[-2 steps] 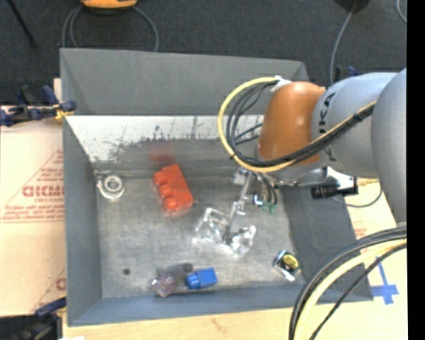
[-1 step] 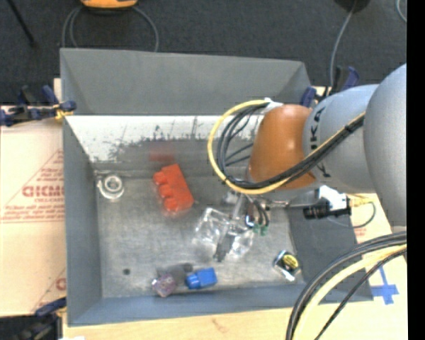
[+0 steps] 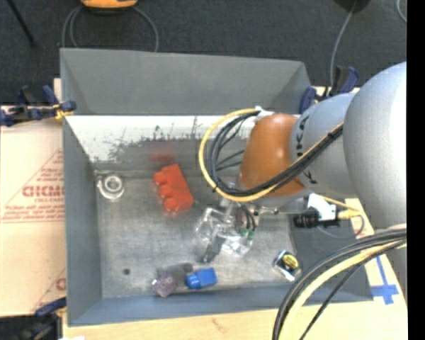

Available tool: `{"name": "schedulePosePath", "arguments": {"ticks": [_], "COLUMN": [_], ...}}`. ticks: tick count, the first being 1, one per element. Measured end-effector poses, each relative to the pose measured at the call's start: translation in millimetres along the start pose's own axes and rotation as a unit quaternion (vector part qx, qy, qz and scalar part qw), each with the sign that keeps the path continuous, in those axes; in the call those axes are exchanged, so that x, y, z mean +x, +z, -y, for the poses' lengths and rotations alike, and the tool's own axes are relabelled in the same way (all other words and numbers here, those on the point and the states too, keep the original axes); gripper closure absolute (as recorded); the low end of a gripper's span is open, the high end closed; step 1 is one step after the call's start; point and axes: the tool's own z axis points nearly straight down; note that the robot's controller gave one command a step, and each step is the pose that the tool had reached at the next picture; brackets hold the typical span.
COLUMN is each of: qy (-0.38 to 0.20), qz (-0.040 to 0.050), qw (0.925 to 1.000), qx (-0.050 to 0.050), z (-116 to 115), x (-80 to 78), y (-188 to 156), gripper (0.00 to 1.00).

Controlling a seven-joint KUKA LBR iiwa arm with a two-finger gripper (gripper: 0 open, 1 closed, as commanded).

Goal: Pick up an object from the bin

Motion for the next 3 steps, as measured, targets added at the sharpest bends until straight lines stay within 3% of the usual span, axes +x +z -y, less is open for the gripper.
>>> {"name": "schedulePosePath", "arguments": {"ticks": [1, 2, 3], "qy": [-0.001, -0.001, -0.002], "qz": [-0.0027, 0.0042, -0.0043], "qw": [1.0, 1.0, 1.0], "qx": [0.001, -0.001, 0.002], "z": [-0.1, -0.6, -0.4], "x": [-2.1, -5.9, -6.7], "y": [-2.1, -4.6, -10.2], "gripper": [0.0, 1.0, 1.0]}}
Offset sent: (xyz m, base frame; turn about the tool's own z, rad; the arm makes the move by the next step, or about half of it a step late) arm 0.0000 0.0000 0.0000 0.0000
